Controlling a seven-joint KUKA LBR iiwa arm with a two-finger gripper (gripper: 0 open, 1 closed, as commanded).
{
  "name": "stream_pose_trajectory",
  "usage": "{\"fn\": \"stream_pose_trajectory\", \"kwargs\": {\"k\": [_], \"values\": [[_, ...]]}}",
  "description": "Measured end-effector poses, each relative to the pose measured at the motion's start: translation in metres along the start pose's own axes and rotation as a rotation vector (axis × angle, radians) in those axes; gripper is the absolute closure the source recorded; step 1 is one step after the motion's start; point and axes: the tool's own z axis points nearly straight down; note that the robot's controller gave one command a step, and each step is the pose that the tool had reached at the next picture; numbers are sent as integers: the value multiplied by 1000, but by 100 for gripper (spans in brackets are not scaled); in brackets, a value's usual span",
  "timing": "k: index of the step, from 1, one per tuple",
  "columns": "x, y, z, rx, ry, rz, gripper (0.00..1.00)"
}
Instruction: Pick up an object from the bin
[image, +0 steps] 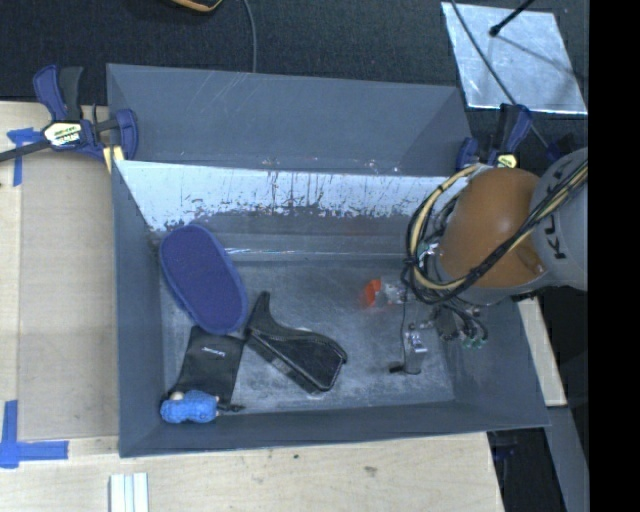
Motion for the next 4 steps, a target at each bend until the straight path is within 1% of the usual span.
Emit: {"fn": "stream_pose_trajectory", "kwargs": {"k": [1, 2, 3, 4], "values": [[-72, 62, 5, -3, -10, 308, 0], [-69, -49, 6, 5, -10, 353, 0], [-47, -31, 23, 0, -4, 342, 0], [-49, -32, 21, 1, -9, 341, 100]]}}
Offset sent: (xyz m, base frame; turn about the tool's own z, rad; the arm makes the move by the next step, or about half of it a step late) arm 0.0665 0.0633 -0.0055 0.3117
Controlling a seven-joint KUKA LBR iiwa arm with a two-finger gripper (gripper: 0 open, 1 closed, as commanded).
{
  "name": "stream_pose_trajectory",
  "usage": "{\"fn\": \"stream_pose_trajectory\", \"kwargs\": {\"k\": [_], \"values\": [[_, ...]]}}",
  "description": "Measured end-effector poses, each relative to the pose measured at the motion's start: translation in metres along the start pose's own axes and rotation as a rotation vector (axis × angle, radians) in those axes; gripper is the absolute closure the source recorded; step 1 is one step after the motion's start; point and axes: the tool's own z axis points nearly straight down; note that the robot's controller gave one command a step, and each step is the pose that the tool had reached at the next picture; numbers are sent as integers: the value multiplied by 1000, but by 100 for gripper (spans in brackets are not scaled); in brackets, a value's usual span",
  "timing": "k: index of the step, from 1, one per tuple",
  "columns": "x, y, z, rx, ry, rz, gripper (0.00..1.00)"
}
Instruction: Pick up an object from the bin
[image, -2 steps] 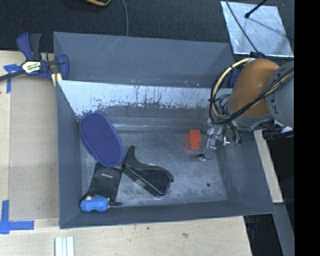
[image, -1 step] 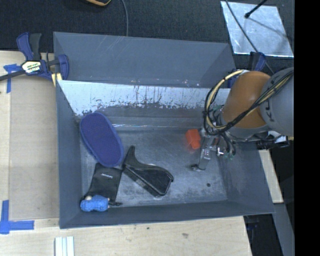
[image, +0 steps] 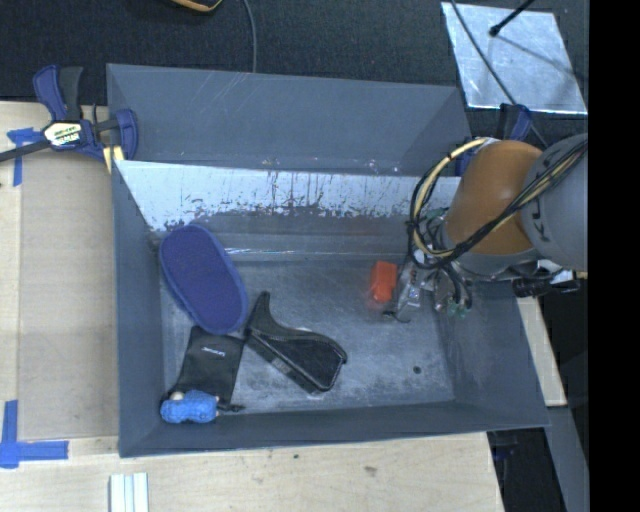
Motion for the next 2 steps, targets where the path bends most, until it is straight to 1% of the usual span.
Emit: {"fn": "stream_pose_trajectory", "kwargs": {"k": [1, 2], "values": [[0, 0, 0, 0, 1, -1, 0], [-14, 53, 0, -4, -1, 18, 0]]}}
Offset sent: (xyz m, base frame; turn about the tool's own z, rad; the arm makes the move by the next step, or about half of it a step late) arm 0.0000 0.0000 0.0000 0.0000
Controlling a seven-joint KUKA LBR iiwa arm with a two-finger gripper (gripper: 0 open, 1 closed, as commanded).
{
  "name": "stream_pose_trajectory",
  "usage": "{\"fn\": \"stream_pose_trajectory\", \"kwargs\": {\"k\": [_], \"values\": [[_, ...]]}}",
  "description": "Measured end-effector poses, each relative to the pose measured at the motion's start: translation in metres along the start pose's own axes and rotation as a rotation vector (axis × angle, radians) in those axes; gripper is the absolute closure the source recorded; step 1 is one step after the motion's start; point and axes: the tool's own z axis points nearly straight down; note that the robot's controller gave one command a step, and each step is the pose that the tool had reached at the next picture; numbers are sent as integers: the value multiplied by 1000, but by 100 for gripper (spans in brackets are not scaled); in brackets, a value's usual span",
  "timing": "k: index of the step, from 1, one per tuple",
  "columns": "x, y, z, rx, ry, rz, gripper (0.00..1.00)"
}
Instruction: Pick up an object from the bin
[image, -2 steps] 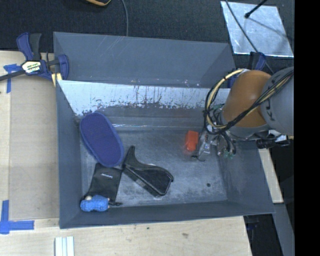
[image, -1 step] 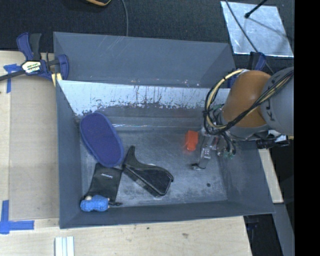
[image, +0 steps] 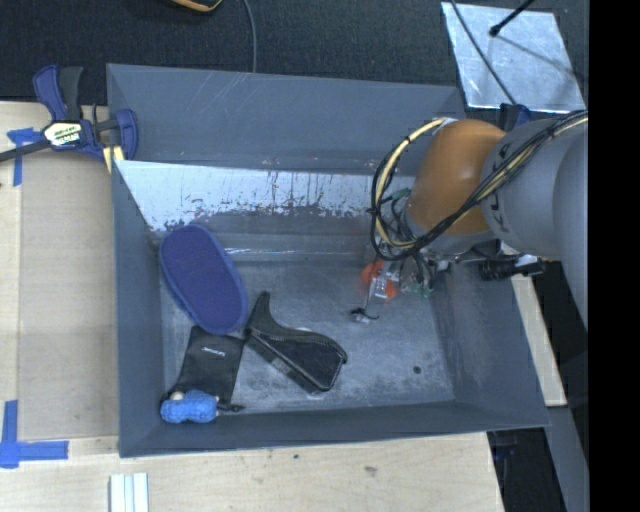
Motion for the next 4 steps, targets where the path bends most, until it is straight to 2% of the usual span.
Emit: {"fn": "stream_pose_trajectory", "kwargs": {"k": [1, 2, 3, 4], "values": [[0, -4, 0, 3, 1, 3, 100], [48, -9, -187, 1, -5, 23, 100], [16, -75, -170, 5, -1, 173, 100], [-13, -74, -76, 6, 10, 161, 100]]}}
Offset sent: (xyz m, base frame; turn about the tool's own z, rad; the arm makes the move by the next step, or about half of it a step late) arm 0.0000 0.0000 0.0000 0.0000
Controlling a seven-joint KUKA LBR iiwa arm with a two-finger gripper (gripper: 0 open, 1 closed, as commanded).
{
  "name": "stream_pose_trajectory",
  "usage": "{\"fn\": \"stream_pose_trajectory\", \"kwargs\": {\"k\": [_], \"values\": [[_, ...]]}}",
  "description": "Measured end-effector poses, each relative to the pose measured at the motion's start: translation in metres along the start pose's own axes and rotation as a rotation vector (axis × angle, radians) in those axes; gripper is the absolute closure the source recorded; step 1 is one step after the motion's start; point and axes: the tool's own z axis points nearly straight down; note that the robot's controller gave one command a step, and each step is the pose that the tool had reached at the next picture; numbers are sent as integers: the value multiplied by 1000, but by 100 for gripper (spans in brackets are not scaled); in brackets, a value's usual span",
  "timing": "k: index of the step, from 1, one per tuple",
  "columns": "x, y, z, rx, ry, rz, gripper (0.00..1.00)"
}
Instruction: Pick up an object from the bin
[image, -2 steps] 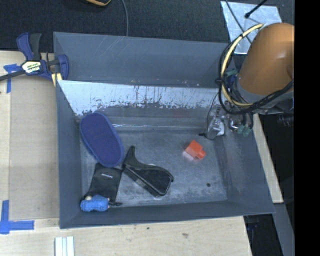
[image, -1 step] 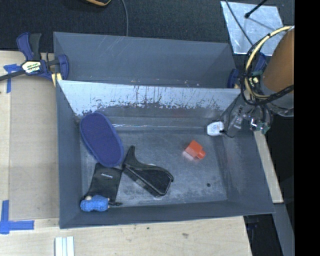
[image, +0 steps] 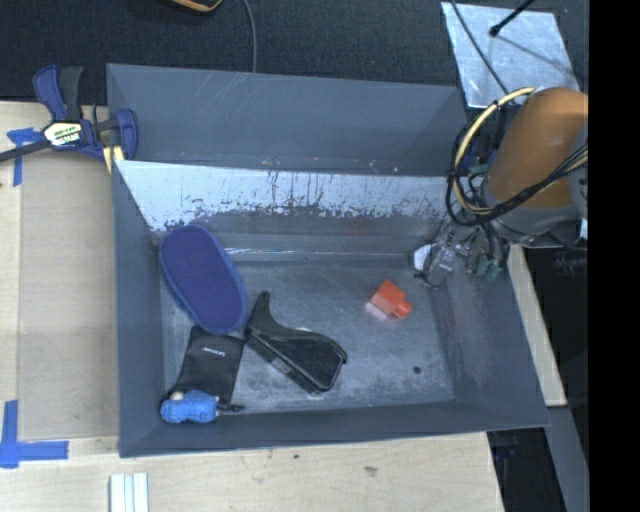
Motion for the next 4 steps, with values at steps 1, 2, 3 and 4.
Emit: {"fn": "stream_pose_trajectory", "kwargs": {"k": [1, 2, 3, 4], "values": [[-13, 30, 17, -4, -8, -22, 100], [-13, 28, 16, -3, -9, -21, 0], [38, 12, 32, -1, -4, -310, 0], [34, 37, 78, -2, -3, -78, 0]]}}
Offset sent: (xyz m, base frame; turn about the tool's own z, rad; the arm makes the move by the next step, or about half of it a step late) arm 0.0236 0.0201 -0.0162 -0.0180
